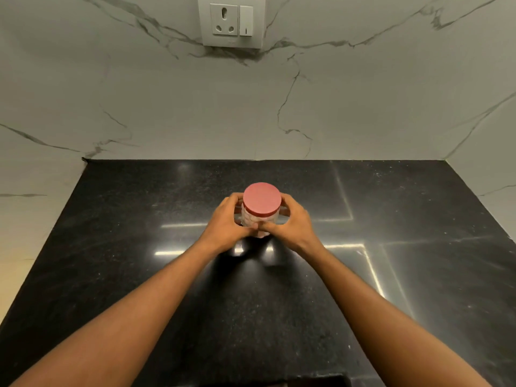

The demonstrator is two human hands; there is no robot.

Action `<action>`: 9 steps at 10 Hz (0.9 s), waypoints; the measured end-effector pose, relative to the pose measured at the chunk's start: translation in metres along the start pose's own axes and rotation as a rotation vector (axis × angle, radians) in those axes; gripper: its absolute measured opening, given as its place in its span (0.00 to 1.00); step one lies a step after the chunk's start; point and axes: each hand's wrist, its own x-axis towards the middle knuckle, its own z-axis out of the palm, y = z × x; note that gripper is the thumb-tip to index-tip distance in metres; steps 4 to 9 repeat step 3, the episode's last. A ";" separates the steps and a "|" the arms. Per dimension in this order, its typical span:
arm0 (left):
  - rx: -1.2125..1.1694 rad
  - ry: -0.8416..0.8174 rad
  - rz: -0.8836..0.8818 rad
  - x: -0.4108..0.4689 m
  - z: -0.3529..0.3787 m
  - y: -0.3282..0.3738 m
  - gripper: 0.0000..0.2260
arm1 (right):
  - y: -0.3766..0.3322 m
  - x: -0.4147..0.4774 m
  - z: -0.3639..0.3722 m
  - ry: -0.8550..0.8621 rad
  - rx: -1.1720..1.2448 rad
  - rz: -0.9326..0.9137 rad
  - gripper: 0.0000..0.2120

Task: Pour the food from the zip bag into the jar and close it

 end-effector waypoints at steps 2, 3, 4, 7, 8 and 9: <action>0.059 -0.040 -0.033 0.027 -0.008 0.011 0.39 | 0.000 0.025 0.001 0.011 0.049 0.007 0.43; 0.018 -0.037 -0.043 0.025 -0.006 0.009 0.40 | 0.000 0.023 0.004 0.015 0.093 0.002 0.43; 0.018 -0.037 -0.043 0.025 -0.006 0.009 0.40 | 0.000 0.023 0.004 0.015 0.093 0.002 0.43; 0.018 -0.037 -0.043 0.025 -0.006 0.009 0.40 | 0.000 0.023 0.004 0.015 0.093 0.002 0.43; 0.018 -0.037 -0.043 0.025 -0.006 0.009 0.40 | 0.000 0.023 0.004 0.015 0.093 0.002 0.43; 0.018 -0.037 -0.043 0.025 -0.006 0.009 0.40 | 0.000 0.023 0.004 0.015 0.093 0.002 0.43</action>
